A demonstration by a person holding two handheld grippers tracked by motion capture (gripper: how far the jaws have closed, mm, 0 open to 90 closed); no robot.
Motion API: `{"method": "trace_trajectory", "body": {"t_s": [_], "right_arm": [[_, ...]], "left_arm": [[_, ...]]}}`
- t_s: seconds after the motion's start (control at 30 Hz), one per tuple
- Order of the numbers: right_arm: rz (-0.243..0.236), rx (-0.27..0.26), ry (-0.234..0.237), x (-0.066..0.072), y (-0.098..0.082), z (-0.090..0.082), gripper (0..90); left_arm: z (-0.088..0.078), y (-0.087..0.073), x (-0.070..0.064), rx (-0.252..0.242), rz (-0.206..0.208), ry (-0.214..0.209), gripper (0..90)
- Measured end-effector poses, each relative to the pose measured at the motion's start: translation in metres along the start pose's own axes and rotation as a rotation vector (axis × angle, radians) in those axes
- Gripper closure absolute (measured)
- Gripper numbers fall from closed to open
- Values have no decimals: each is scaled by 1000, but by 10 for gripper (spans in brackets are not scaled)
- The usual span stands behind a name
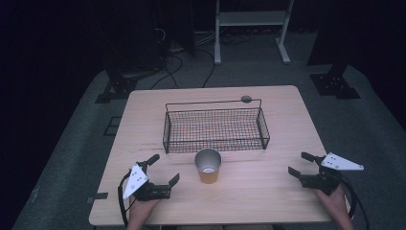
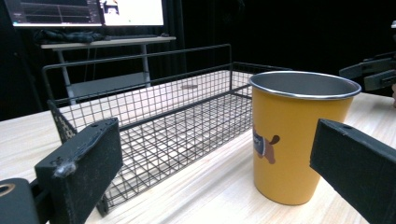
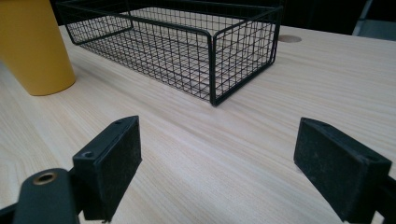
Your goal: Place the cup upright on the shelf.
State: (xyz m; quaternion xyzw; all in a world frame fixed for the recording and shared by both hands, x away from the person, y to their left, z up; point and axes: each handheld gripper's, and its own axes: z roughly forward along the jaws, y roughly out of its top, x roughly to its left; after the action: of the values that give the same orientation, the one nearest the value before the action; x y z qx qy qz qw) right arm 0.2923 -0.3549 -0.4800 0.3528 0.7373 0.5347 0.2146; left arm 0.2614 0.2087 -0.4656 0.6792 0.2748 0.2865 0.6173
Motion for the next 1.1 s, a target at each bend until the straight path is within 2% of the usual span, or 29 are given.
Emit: {"method": "trace_trajectory", "body": {"t_s": [0.63, 0.87, 1.1], "right_arm": [[3, 0, -3, 0, 0, 0, 139], [4, 0, -2, 0, 0, 0, 139], [6, 0, -2, -1, 0, 0, 140]], "left_arm": [[13, 2, -15, 8, 19, -57, 17], [22, 3, -25, 21, 37, -94, 17], [30, 2, -33, 28, 39, -123, 17]]}}
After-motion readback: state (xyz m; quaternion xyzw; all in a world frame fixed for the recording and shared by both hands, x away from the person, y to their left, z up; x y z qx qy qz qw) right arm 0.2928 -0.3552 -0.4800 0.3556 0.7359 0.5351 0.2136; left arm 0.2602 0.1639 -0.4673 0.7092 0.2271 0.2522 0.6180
